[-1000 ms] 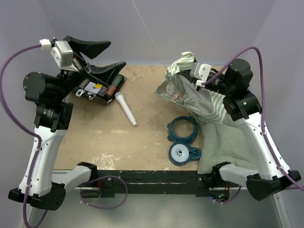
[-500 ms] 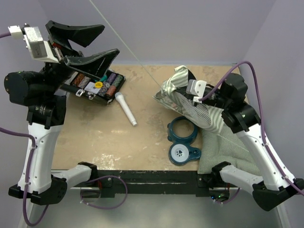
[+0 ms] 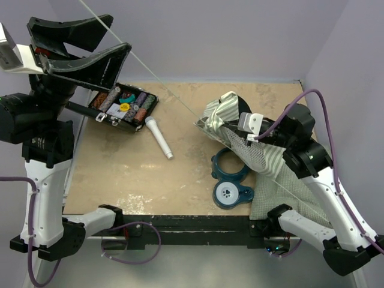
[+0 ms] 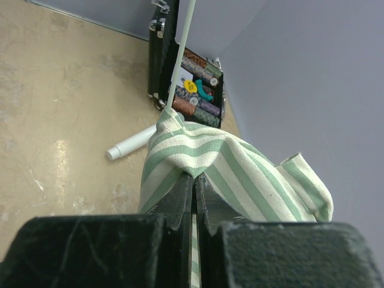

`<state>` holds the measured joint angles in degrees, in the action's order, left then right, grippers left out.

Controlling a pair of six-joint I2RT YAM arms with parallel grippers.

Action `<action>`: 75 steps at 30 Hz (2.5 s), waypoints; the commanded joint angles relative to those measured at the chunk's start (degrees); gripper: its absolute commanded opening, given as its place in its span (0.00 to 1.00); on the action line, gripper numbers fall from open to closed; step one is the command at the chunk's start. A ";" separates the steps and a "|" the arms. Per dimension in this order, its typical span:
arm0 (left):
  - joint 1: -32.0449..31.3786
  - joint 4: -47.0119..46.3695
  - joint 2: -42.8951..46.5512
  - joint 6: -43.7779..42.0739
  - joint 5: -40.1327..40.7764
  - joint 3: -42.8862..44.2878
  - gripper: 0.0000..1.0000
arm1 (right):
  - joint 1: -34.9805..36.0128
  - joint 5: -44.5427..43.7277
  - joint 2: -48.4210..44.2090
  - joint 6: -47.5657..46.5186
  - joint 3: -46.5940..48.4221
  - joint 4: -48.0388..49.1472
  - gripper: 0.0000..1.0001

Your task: Set up the pet tent

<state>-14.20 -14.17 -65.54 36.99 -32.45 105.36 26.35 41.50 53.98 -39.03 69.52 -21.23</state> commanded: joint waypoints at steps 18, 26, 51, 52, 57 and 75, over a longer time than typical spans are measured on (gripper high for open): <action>0.22 8.34 1.64 2.49 -17.63 -4.54 0.00 | 14.31 -2.28 -0.72 9.92 -8.25 5.22 0.00; 0.13 29.00 0.76 -10.08 -23.62 -7.97 0.00 | 22.42 -2.03 6.22 15.38 -8.26 13.06 0.00; -4.44 36.88 10.67 -29.79 -0.70 -6.56 0.27 | 25.95 -4.58 6.76 13.80 -12.56 9.45 0.00; -4.44 33.80 12.61 -28.92 0.96 -8.57 0.34 | 25.77 -4.41 6.58 14.58 -12.65 9.72 0.00; -4.52 23.58 19.48 -26.54 5.64 -14.48 0.53 | 24.89 -3.53 7.11 16.26 -11.69 10.95 0.00; -4.52 15.78 31.23 -28.28 10.57 -14.27 0.78 | 23.40 -2.91 8.69 18.02 -8.88 10.95 0.00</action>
<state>-19.03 7.92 -40.82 11.84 -19.86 98.28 50.17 37.21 62.22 -22.76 57.32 -11.99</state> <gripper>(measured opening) 0.737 0.014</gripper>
